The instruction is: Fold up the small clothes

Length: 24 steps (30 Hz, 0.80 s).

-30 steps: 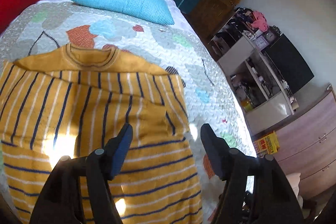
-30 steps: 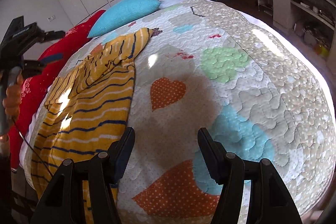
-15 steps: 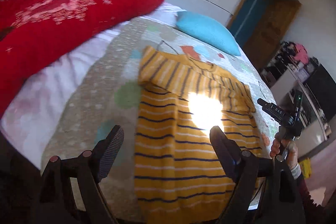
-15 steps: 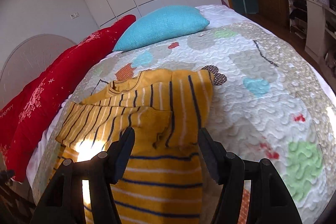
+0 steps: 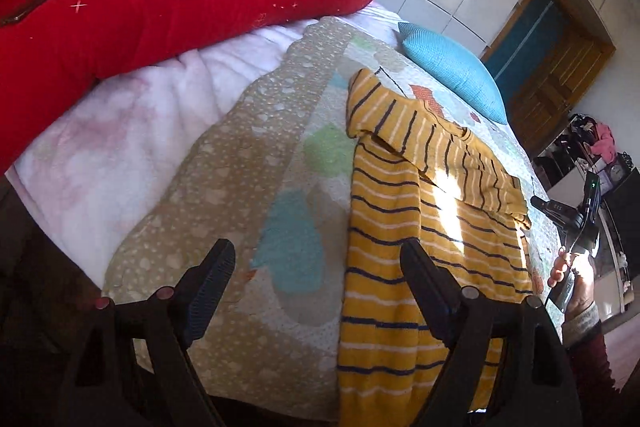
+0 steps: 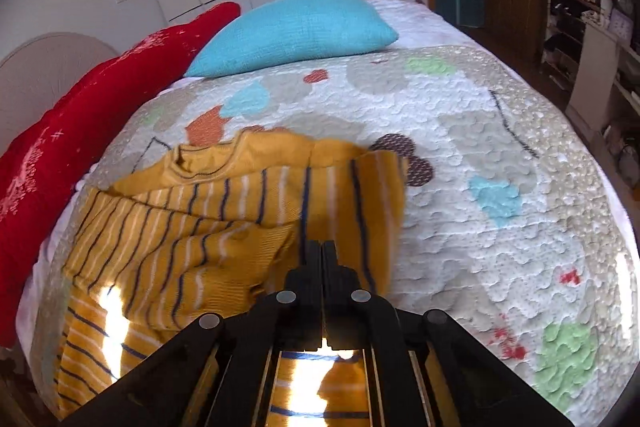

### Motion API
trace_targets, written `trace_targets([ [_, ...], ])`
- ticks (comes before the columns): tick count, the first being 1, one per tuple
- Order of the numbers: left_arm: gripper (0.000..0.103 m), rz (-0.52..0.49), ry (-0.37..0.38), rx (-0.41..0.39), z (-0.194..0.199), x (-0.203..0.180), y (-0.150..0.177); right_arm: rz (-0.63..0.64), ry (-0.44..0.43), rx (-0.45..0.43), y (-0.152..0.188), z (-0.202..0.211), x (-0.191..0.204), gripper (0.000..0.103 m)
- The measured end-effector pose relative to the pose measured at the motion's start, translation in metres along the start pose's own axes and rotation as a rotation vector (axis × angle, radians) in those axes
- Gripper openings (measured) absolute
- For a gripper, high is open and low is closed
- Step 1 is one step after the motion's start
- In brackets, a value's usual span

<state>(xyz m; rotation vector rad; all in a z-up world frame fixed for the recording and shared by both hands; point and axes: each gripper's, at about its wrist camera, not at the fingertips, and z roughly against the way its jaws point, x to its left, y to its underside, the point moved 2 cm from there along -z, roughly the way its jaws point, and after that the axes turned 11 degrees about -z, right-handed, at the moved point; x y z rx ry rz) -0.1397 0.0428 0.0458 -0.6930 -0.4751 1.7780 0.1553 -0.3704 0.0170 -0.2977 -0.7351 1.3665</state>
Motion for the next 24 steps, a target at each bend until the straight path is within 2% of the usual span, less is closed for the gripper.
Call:
trace_targets([
  [3,0.084,-0.011,0.024,0.027,-0.018,-0.011,0.002,0.016,0.163,-0.016,-0.007,-0.008,-0.021,0.001],
  [4,0.084,-0.015,0.031,0.039,-0.023,-0.015,0.004,0.014,0.19,-0.002,-0.006,-0.01,-0.028,0.001],
  [5,0.084,-0.022,0.036,0.051,-0.027,-0.019,0.006,-0.001,0.162,0.015,-0.004,-0.008,-0.034,0.002],
  [7,0.084,-0.043,0.036,0.068,-0.033,-0.026,0.01,-0.04,0.003,0.041,0.001,0.002,-0.035,0.002],
  [9,0.084,-0.058,0.033,0.083,-0.037,-0.032,0.013,-0.058,-0.113,0.061,0.007,0.011,-0.032,0.008],
  [11,0.084,-0.059,0.042,0.09,-0.04,-0.036,0.014,-0.077,-0.188,0.072,0.008,0.014,-0.028,0.028],
  [12,0.084,-0.057,0.047,0.092,-0.041,-0.038,0.015,-0.091,-0.214,0.08,0.008,0.012,-0.027,0.032],
  [13,0.084,-0.056,0.053,0.093,-0.041,-0.04,0.015,-0.105,-0.221,0.083,0.006,0.01,-0.028,0.037],
  [15,0.084,-0.062,0.065,0.092,-0.041,-0.046,0.017,-0.117,-0.213,0.089,0.004,0.001,-0.027,0.037],
  [19,0.084,-0.086,0.077,0.103,-0.042,-0.055,0.02,-0.184,-0.261,0.159,0.006,-0.027,-0.028,0.037],
  [24,0.084,-0.078,0.093,0.118,-0.048,-0.055,0.023,-0.173,-0.298,0.196,0.013,-0.039,-0.011,0.039],
])
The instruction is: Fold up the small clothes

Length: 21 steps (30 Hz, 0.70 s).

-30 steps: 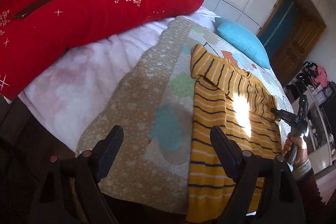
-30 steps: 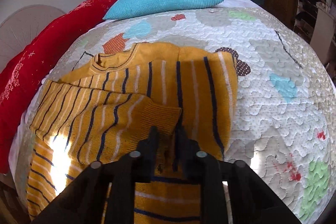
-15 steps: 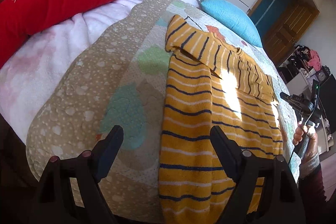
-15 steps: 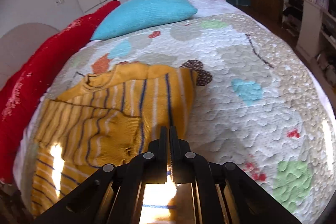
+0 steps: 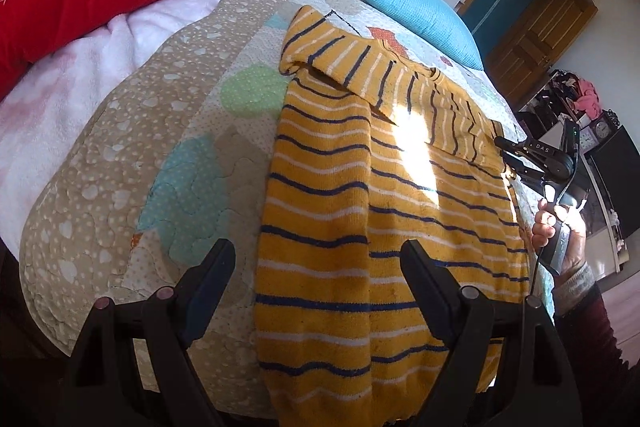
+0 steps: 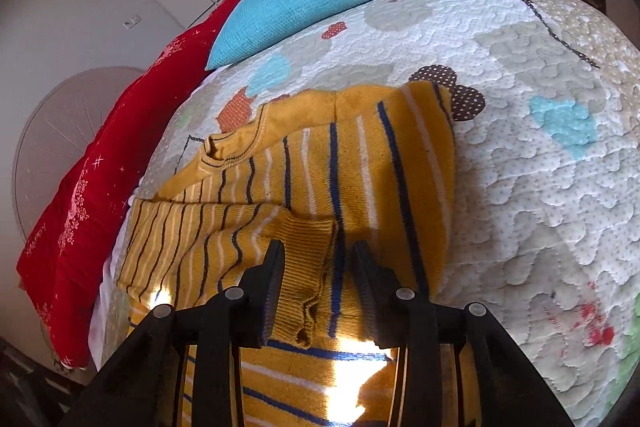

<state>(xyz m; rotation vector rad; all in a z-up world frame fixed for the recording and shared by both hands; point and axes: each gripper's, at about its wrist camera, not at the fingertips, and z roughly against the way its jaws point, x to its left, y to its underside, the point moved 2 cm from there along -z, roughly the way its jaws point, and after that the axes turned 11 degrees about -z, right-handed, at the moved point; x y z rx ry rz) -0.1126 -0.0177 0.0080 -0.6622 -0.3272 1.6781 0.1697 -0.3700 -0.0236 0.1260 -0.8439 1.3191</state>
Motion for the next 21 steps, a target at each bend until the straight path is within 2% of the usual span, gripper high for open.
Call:
trace_targets([
  [6,0.084,0.017,0.011,0.007,-0.004,0.003,0.003,0.114,0.013,0.002,0.012,-0.004,0.033,0.039],
  [7,0.084,0.018,0.011,0.008,-0.004,0.004,0.003,0.142,0.025,0.005,0.015,-0.006,0.039,0.03],
  [8,0.084,0.02,0.011,0.008,-0.004,0.005,0.003,0.169,0.046,0.006,0.018,-0.007,0.043,0.004],
  [10,0.084,0.029,0.009,0.006,-0.003,0.007,0.002,0.192,0.083,-0.01,0.021,-0.004,0.047,0.005],
  [14,0.084,0.028,0.003,-0.012,0.003,0.011,0.002,0.161,0.186,-0.105,0.006,0.02,0.031,0.004],
  [17,0.084,0.034,0.003,-0.005,0.003,0.013,0.003,0.156,0.332,-0.115,-0.004,0.02,0.009,0.006],
  [19,0.084,0.041,0.01,-0.005,0.003,0.013,0.005,0.151,0.394,-0.11,-0.002,0.024,-0.001,0.006],
  [21,0.084,0.034,0.013,-0.006,0.005,0.011,0.008,0.151,0.374,-0.117,0.006,0.038,-0.005,0.013],
])
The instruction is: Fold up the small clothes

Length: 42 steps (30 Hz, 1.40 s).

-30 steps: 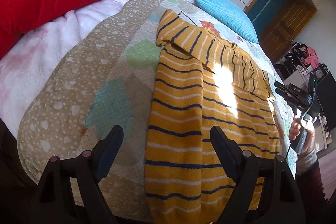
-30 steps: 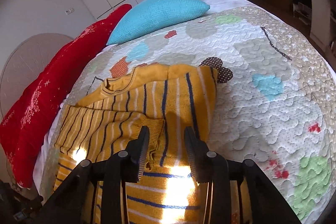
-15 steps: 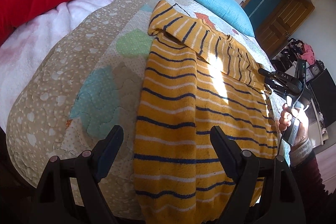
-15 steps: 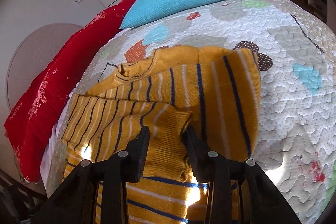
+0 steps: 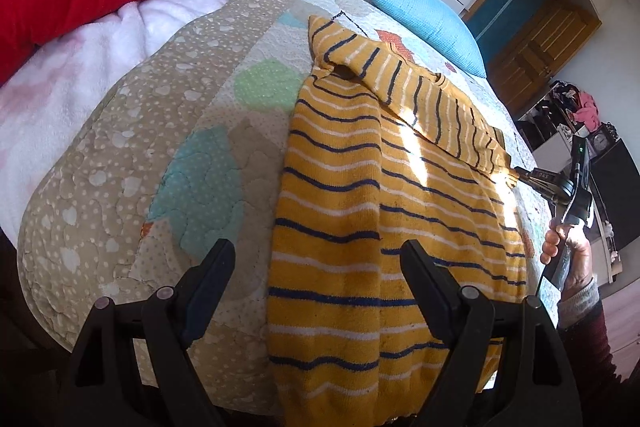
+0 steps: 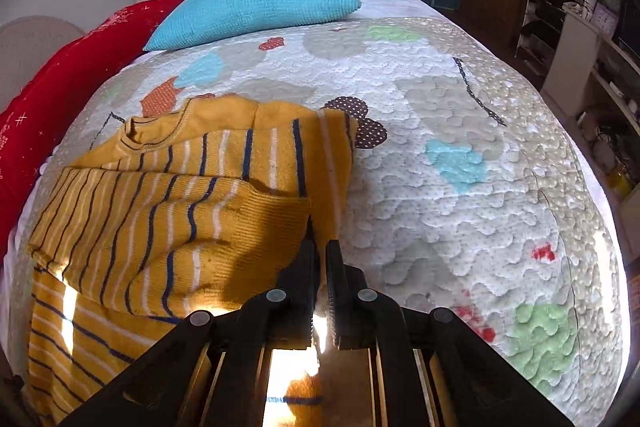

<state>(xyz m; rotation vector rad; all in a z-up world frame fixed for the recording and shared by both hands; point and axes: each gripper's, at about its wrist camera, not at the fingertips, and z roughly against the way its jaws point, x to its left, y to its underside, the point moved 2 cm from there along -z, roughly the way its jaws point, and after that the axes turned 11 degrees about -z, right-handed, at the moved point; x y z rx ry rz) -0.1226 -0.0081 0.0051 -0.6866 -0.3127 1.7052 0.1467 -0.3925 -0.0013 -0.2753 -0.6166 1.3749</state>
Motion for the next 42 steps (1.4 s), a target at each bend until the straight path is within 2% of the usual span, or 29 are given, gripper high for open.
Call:
trace_targets([
  [2,0.084,-0.011,-0.002,0.003,0.001,-0.003,0.002,-0.001,-0.051,-0.004,0.011,0.019,-0.007,0.043],
  [4,0.084,-0.017,0.003,0.004,0.001,-0.004,0.004,0.006,-0.089,-0.001,0.026,0.037,-0.013,0.05],
  [10,0.084,0.019,0.078,0.053,-0.01,-0.002,0.016,0.044,-0.157,0.117,0.088,0.07,-0.036,0.05],
  [16,0.086,0.016,0.126,0.063,-0.015,-0.009,0.036,-0.041,-0.295,0.211,0.161,0.092,-0.066,0.056],
  [18,0.09,0.018,0.144,0.053,-0.017,-0.012,0.044,-0.092,-0.373,0.242,0.186,0.093,-0.07,0.057],
  [21,0.095,0.024,0.178,0.038,-0.016,-0.017,0.056,-0.171,-0.495,0.238,0.213,0.101,-0.071,0.058],
  [24,0.096,0.039,0.219,0.042,-0.019,-0.02,0.068,-0.26,-0.64,0.31,0.238,0.096,-0.067,0.059],
  [26,0.096,0.042,0.233,0.029,-0.017,-0.021,0.073,-0.298,-0.682,0.355,0.255,0.088,-0.064,0.059],
  [27,0.093,0.051,0.235,0.022,-0.015,-0.021,0.074,-0.315,-0.699,0.381,0.262,0.083,-0.062,0.059],
  [29,0.073,0.075,0.199,0.022,-0.012,-0.017,0.077,-0.338,-0.716,0.394,0.27,0.081,-0.059,0.059],
  [30,0.057,0.08,0.172,0.024,-0.01,-0.016,0.078,-0.34,-0.719,0.393,0.271,0.081,-0.057,0.061],
  [31,0.047,0.084,0.162,0.023,-0.009,-0.014,0.079,-0.337,-0.72,0.39,0.271,0.082,-0.054,0.061],
  [33,0.043,0.098,0.175,0.016,-0.004,-0.011,0.082,-0.319,-0.715,0.387,0.271,0.084,-0.048,0.061],
  [38,0.045,0.106,0.241,0.03,-0.008,-0.012,0.087,-0.271,-0.731,0.408,0.269,0.084,-0.032,0.061],
  [42,0.075,0.11,0.311,0.053,-0.018,-0.015,0.084,-0.266,-0.713,0.417,0.267,0.073,-0.019,0.061],
])
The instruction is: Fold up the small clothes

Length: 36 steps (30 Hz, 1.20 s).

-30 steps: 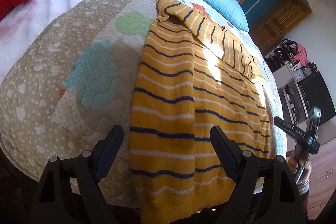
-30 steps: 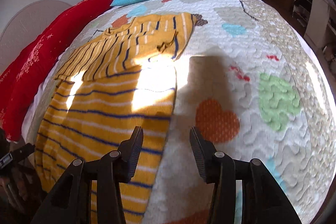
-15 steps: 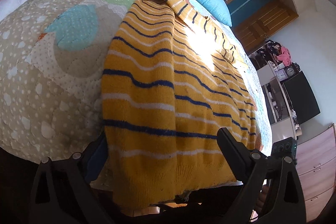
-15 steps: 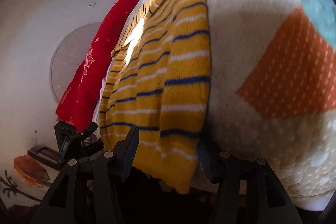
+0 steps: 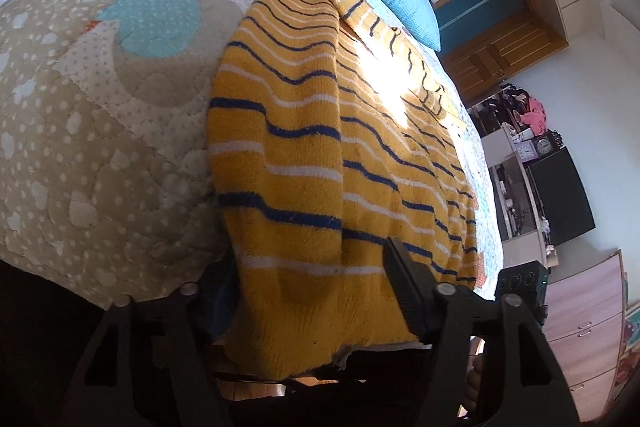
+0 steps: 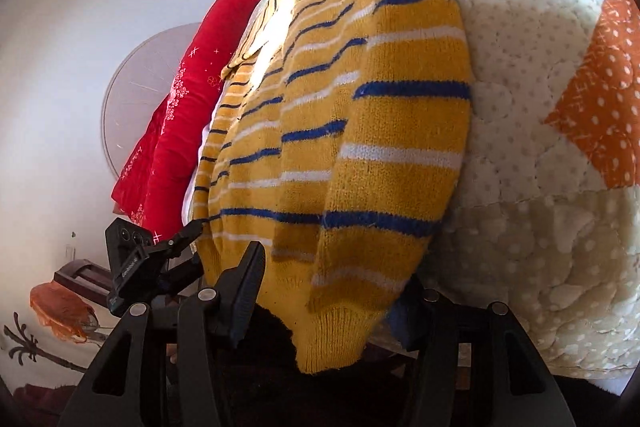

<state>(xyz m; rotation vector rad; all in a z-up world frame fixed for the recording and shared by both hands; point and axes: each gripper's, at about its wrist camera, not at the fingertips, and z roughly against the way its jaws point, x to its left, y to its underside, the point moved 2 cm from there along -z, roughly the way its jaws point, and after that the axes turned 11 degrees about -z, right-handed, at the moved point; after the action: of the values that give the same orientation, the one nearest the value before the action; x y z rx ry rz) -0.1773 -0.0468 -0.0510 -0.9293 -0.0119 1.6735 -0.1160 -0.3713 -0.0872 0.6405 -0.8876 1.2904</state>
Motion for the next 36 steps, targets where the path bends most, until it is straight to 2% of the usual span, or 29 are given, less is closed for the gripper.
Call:
trace_targets([
  [1,0.075,0.004,0.003,0.0,-0.002,-0.001,-0.001,-0.003,0.002,-0.002,-0.001,-0.002,-0.001,0.06],
  [3,0.073,0.001,-0.023,0.007,-0.003,-0.004,-0.002,-0.006,0.031,-0.025,0.001,0.0,-0.005,0.049],
  [4,0.052,-0.003,-0.053,0.008,-0.002,-0.005,-0.002,-0.008,0.057,-0.038,0.002,0.001,-0.005,0.033],
  [5,0.035,-0.014,-0.104,0.016,0.0,-0.005,-0.002,-0.011,0.073,-0.047,0.002,0.002,-0.006,0.022],
  [6,0.013,-0.017,-0.143,0.027,0.002,-0.002,-0.004,-0.017,0.068,-0.053,0.001,0.005,-0.007,0.018],
  [7,0.013,0.009,-0.113,0.022,0.007,0.002,-0.005,-0.024,0.055,-0.064,-0.001,0.009,-0.007,0.012],
  [9,0.013,0.082,-0.053,-0.005,0.02,0.01,-0.008,-0.022,0.03,-0.083,-0.006,0.022,-0.006,0.012],
  [12,0.013,0.085,-0.031,-0.047,0.041,0.002,-0.013,0.008,-0.037,-0.079,-0.011,0.037,0.009,0.011],
  [15,0.013,0.041,-0.022,-0.077,0.062,-0.02,-0.009,0.088,-0.046,-0.066,0.0,0.055,0.029,0.01],
  [18,0.013,0.002,-0.019,-0.074,0.07,-0.034,0.002,0.129,-0.036,-0.054,0.017,0.069,0.036,0.01],
  [22,0.013,-0.007,-0.06,-0.043,0.061,-0.028,0.014,0.115,0.018,-0.035,0.03,0.062,0.024,0.01],
  [25,0.013,0.045,-0.053,-0.02,0.051,-0.017,0.01,0.065,0.012,-0.019,0.023,0.052,0.013,0.01],
  [31,0.013,0.002,-0.069,-0.074,0.051,-0.025,-0.019,0.113,0.008,-0.057,-0.01,0.048,0.036,0.01],
  [36,0.013,-0.052,-0.088,-0.131,0.042,-0.039,-0.077,0.135,-0.049,-0.132,-0.059,0.057,0.064,0.01],
])
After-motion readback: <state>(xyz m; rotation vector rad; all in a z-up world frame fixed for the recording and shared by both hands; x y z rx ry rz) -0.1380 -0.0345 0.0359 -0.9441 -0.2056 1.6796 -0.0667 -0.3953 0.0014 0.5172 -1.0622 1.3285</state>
